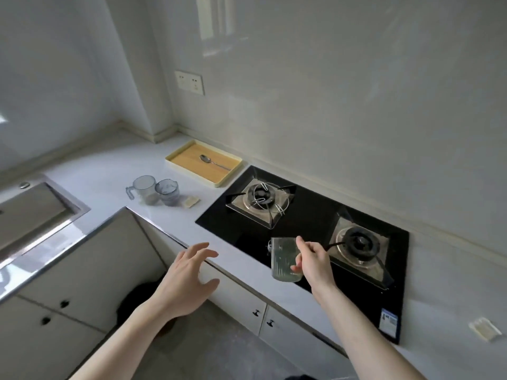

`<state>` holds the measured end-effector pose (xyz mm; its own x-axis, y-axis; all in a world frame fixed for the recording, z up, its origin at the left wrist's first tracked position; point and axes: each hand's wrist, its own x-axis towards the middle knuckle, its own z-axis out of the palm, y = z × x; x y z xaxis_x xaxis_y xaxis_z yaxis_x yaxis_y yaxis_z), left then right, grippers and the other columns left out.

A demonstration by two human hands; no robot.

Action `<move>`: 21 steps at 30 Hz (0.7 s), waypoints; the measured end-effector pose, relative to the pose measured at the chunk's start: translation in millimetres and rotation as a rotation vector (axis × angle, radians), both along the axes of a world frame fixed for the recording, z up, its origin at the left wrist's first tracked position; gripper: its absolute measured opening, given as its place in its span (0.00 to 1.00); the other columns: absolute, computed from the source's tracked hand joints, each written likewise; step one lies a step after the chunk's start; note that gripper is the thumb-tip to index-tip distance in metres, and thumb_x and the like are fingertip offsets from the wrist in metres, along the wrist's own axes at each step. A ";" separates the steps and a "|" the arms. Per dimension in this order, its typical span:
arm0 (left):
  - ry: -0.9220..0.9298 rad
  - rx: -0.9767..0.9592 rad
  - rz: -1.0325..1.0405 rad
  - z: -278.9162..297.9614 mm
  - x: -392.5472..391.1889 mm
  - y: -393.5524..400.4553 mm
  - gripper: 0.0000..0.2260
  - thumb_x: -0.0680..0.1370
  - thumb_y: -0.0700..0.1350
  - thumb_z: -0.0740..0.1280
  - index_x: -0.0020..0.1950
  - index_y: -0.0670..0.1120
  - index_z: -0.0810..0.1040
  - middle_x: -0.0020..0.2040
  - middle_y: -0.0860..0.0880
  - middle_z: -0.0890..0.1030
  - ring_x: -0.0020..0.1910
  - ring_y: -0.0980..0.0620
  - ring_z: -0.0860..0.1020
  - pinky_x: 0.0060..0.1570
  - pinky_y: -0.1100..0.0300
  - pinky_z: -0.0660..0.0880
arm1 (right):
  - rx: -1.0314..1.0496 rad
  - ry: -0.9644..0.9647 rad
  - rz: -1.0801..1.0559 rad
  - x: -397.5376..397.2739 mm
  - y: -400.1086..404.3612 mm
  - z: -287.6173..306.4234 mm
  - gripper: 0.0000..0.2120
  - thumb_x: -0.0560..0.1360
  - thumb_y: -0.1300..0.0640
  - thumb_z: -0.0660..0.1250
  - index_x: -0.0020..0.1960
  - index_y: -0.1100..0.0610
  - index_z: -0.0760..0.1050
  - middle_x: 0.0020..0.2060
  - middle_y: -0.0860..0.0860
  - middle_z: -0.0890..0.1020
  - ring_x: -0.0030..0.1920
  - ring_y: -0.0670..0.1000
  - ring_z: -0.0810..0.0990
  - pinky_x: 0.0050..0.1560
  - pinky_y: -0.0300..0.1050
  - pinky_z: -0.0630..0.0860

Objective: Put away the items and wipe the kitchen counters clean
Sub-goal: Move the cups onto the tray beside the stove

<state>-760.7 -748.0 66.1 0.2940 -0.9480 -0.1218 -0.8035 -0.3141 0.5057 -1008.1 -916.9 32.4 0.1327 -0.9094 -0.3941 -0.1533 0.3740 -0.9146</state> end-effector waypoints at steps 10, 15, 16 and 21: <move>0.023 -0.076 0.195 -3.6 102.1 44.7 0.22 0.76 0.54 0.70 0.69 0.62 0.71 0.76 0.60 0.64 0.74 0.53 0.63 0.74 0.58 0.64 | -0.103 0.068 0.327 129.2 15.4 30.0 0.09 0.80 0.53 0.66 0.53 0.60 0.75 0.40 0.52 0.86 0.45 0.51 0.81 0.48 0.51 0.77; 0.035 -0.078 0.256 -7.0 146.7 43.0 0.22 0.74 0.53 0.70 0.68 0.62 0.71 0.75 0.61 0.65 0.73 0.54 0.64 0.72 0.60 0.63 | -0.093 0.066 0.382 187.8 1.5 29.1 0.06 0.80 0.57 0.66 0.54 0.58 0.74 0.41 0.51 0.87 0.48 0.51 0.81 0.47 0.46 0.74; 0.034 -0.075 0.265 -7.8 158.5 40.8 0.22 0.75 0.53 0.70 0.68 0.62 0.71 0.75 0.62 0.65 0.72 0.54 0.64 0.71 0.60 0.63 | -0.085 0.055 0.387 202.1 -2.9 26.7 0.05 0.80 0.58 0.66 0.55 0.58 0.74 0.40 0.52 0.87 0.47 0.51 0.81 0.45 0.44 0.74; 0.032 -0.058 0.291 -7.7 217.1 19.3 0.21 0.76 0.53 0.71 0.68 0.60 0.72 0.75 0.60 0.65 0.74 0.54 0.63 0.72 0.61 0.61 | -0.049 0.055 0.392 264.2 -25.3 9.0 0.04 0.79 0.60 0.66 0.54 0.57 0.76 0.42 0.52 0.87 0.51 0.52 0.82 0.44 0.43 0.74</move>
